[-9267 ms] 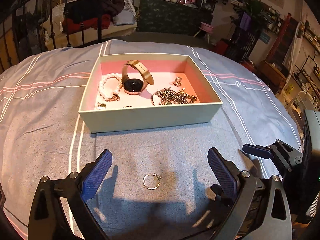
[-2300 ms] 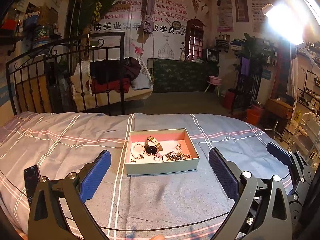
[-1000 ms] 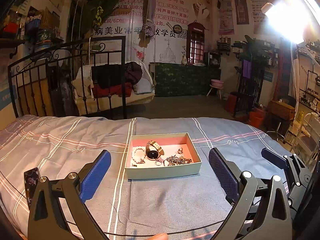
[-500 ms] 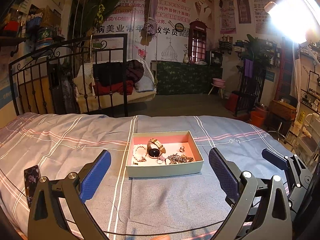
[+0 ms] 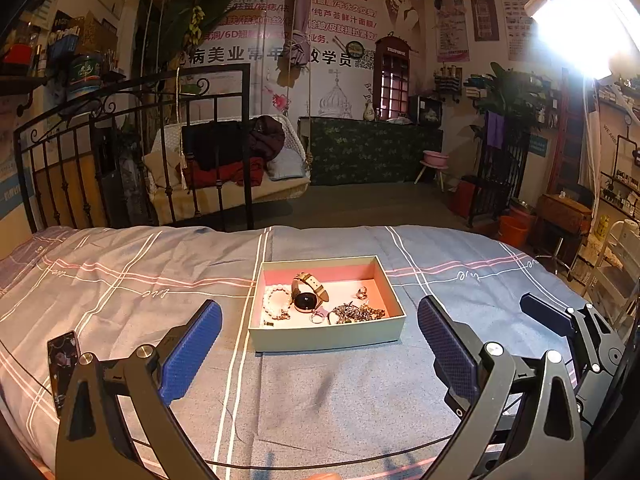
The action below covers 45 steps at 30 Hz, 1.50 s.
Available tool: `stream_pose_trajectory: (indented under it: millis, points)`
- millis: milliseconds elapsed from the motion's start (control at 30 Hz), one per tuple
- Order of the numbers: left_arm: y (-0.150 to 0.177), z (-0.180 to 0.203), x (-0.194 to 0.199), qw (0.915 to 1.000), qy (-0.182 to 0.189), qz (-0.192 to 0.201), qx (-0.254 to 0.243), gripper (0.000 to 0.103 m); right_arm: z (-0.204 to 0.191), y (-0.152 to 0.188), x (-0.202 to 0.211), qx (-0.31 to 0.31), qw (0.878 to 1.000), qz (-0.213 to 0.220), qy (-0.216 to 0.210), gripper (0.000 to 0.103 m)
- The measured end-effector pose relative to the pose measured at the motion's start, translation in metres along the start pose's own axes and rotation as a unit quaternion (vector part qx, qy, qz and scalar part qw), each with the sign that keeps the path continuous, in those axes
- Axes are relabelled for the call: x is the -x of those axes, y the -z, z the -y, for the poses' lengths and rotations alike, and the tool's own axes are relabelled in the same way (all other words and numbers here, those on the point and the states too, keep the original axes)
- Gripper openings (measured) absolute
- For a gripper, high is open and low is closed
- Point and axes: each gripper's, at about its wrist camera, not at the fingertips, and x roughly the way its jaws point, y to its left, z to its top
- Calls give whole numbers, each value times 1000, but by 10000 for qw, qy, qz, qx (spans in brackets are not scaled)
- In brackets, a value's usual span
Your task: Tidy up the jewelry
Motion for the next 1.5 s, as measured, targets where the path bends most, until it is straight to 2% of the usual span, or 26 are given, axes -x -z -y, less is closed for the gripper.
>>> stream_pose_trajectory:
  millis: [700,1500]
  points:
    - [-1,7,3,9999,94,-51,-128,97,0,1,1,27,10000,-22,-23,98]
    - [2,6,9,9999,-31,-12,-150,97,-1,-3,6,100,9999,-42,-40,98]
